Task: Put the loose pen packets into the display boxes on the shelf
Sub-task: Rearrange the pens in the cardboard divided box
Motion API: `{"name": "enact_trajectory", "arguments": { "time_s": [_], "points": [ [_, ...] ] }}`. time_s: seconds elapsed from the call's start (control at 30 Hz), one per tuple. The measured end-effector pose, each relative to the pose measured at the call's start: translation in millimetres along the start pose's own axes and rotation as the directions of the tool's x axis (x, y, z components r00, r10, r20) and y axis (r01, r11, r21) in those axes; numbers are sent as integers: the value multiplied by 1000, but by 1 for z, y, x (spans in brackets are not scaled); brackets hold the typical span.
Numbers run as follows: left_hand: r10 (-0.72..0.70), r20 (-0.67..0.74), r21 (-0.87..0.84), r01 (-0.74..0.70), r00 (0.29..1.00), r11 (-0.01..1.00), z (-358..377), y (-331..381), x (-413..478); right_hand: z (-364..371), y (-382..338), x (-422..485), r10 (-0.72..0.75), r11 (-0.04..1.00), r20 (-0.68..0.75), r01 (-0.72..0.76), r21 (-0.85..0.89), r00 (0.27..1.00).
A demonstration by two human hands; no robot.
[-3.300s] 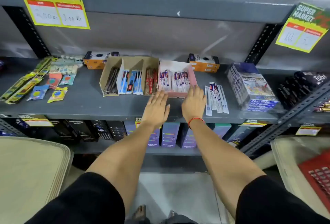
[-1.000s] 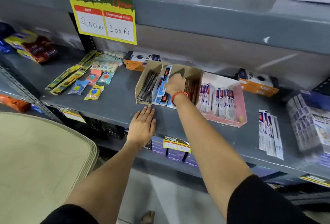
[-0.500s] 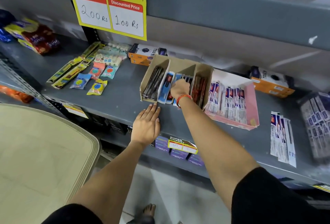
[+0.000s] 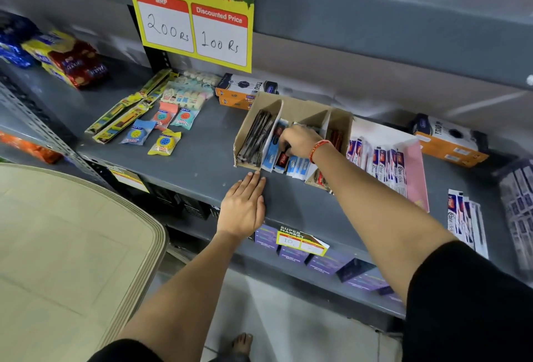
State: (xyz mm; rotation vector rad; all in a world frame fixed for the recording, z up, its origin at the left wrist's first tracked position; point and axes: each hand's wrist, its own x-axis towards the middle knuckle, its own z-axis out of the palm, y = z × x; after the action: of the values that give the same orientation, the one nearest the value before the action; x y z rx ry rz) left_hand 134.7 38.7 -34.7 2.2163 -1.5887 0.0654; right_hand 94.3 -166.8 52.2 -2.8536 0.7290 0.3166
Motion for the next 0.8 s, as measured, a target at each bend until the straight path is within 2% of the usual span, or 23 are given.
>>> {"name": "enact_trajectory", "arguments": {
  "time_s": [0.13, 0.33, 0.5, 0.6, 0.67, 0.73, 0.77, 0.8],
  "points": [
    [-1, -2, -6, 1, 1000, 1000, 1, -1, 0, -5, 5, 6, -80, 993, 35, 83, -80, 996],
    [-9, 6, -2, 9, 1000, 1000, 0, 0, 0, -11, 5, 15, -143, 986, 103, 151, -67, 984],
    [-11, 13, 5, 11, 1000, 1000, 2, -1, -1, -11, 13, 12, -174, 984, 69, 175, -16, 982],
    [-9, 18, 6, 9, 1000, 1000, 3, -2, 0, -21, 20, 2, -150, 980, -65, 157, 125, 987],
    [-11, 20, 8, 11, 1000, 1000, 4, -2, 0, -31, 27, -5, -98, 946, -160, 142, 292, 982],
    [-12, 20, 10, 11, 1000, 1000, 4, -3, 0, -41, 29, -11, 32, 831, -280, 130, 541, 959],
    [-11, 18, 10, 11, 1000, 1000, 5, -3, 0, -45, 29, -11, 147, 762, -362, 129, 635, 921],
    [-11, 15, 8, 11, 1000, 1000, 5, -3, 0, -49, 28, -9, 274, 707, -449, 138, 694, 851]
  ]
}}
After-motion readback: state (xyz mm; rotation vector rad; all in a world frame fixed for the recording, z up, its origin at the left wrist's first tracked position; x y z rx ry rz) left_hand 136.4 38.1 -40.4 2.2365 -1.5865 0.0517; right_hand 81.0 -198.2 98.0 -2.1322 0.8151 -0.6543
